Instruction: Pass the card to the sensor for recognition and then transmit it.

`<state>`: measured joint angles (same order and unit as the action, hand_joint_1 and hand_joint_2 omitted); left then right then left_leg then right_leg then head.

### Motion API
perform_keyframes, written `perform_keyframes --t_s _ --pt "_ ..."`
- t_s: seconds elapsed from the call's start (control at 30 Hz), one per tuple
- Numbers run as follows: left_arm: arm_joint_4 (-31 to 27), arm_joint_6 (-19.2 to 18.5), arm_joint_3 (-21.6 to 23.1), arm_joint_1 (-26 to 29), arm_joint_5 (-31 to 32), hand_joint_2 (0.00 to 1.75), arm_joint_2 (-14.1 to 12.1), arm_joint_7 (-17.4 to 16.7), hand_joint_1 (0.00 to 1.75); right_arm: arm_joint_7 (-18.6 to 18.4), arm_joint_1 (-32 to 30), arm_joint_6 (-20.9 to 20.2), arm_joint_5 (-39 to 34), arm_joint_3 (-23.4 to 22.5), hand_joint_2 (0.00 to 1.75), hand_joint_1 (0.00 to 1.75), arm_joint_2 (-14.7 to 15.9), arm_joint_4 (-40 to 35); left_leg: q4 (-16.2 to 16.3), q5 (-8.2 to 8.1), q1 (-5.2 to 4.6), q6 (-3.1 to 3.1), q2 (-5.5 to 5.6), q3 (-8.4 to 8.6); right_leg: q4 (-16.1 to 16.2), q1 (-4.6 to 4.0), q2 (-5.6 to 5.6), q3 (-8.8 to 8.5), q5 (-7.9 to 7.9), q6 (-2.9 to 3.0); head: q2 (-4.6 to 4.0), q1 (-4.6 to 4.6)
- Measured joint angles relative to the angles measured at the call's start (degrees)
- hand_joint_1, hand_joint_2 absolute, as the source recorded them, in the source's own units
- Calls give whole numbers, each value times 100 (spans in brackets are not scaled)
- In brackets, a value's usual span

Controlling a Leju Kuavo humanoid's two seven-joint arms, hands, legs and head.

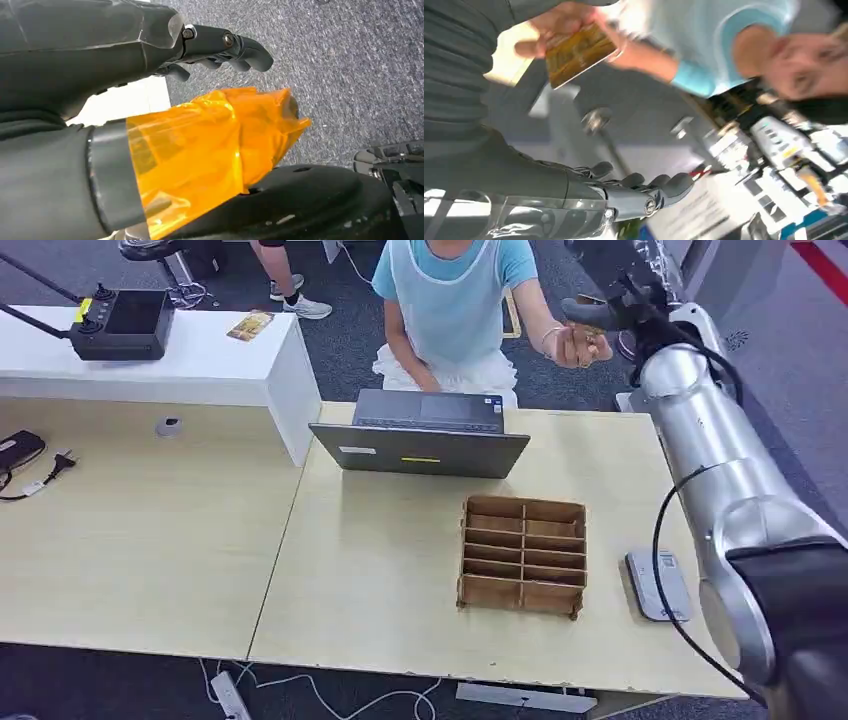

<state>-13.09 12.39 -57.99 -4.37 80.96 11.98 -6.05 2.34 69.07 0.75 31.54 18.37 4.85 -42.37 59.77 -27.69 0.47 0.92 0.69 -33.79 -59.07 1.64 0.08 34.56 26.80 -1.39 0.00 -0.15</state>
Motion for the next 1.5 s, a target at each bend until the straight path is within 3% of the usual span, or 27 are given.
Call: perform_keyframes --t_s 0.13,0.33,0.5,0.8,1.1,1.13,1.3,1.5 --pt "0 33 0 0 -33 0 0 -2 0 -89 -356 -387 -1091 -453 175 0 -42 -678 0 0 0 0 0 0 0 0 0 0 0 0 0 0" --pt "0 109 -11 0 -138 0 7 -53 0 -328 -793 -941 -2575 -604 175 0 -2 -1289 0 0 0 0 -1 2 0 0 1 1 0 0 0 -2" --pt "0 120 -20 6 -177 0 13 -96 0 -102 -1366 -1021 -3447 -598 175 0 164 -1975 1 0 0 0 4 1 1 0 -3 0 1 -1 0 0" --pt "0 151 -92 25 -311 0 35 -98 0 171 -2731 -768 -4117 -622 175 0 697 -3785 0 -4 -1 -4 2 1 4 1 -1 2 3 -2 0 0" --pt "0 197 -249 40 -450 0 59 -105 0 721 -4270 -772 -3698 -812 175 0 1243 -5342 -1 -7 0 -5 4 0 4 0 -4 1 5 -3 0 0" --pt "0 199 -267 40 -474 0 65 -105 0 780 -4475 -787 -3576 -829 0 0 1298 -5491 -1 -8 -1 -3 3 0 4 0 -4 2 5 -3 0 -2" --pt "0 199 -343 44 -509 0 83 -105 0 1002 -5258 -820 -2862 -869 0 0 1561 -6014 -1 -9 -1 -4 3 -1 4 0 -4 1 7 -2 0 0" --pt "0 238 -424 52 -575 0 109 -114 0 1165 -6081 -396 -1995 -888 0 0 1589 -6434 -3 -11 -1 -6 0 0 4 0 -3 2 8 -1 0 -2"
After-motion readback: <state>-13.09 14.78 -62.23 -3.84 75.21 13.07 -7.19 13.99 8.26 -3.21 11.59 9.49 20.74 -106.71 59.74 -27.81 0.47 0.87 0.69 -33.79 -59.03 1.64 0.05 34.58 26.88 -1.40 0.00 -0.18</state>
